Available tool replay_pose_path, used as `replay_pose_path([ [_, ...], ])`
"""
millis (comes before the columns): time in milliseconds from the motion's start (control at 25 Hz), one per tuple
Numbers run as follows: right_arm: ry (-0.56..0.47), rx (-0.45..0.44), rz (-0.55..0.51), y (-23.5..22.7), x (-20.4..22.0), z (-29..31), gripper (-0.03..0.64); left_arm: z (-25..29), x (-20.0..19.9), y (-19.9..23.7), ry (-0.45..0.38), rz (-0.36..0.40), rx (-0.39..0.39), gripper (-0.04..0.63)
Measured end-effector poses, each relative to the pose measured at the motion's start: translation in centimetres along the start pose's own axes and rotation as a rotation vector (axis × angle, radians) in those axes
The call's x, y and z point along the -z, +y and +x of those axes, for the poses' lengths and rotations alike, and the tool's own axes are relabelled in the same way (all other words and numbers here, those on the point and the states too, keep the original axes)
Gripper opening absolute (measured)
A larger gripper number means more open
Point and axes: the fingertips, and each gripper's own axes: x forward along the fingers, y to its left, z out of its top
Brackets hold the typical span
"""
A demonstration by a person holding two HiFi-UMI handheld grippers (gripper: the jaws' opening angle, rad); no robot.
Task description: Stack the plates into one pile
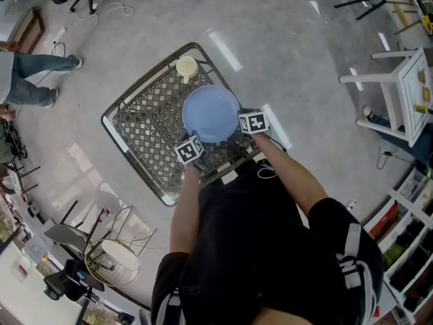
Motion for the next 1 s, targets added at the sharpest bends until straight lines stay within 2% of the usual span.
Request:
replay_pose_path([
  [200, -0.076, -0.002, 0.002, 0.3, -1.4, -1.6, 0.084, -1.3, -0.7, 0.8, -0.033, 0.0, -0.019, 0.141],
  [320, -0.145, -0.016, -0.022, 1.4, -2.8, -3.3, 0.026, -3.1, -1.9, 1.3, -0.1, 0.007, -0.042, 0.082],
  [520, -0.254, -0.03, -0.109, 3.8, -4.8, -6.7, 0.011, -7.4, -4.2, 0.4, -0.25, 0.051, -0.013, 0.017],
  [720, -0.369, -0.055, -0.137, 6.5, -5.9, -10.6, 0.009, -13.1, -6.5, -1.0, -0.431, 0.088, 0.061, 0.015],
  [840, -0.446, -0.059, -0.139, 8.1, -6.4, -13.0, 0.009, -17.5, -8.6, -1.6, -0.566, 0.103, 0.085, 0.015],
  [1000, -0.564, -0.072, -0.167, 11.1, -7.2, -17.4, 0.009, -23.2, -10.4, -2.3, -0.695, 0.131, 0.106, 0.015],
])
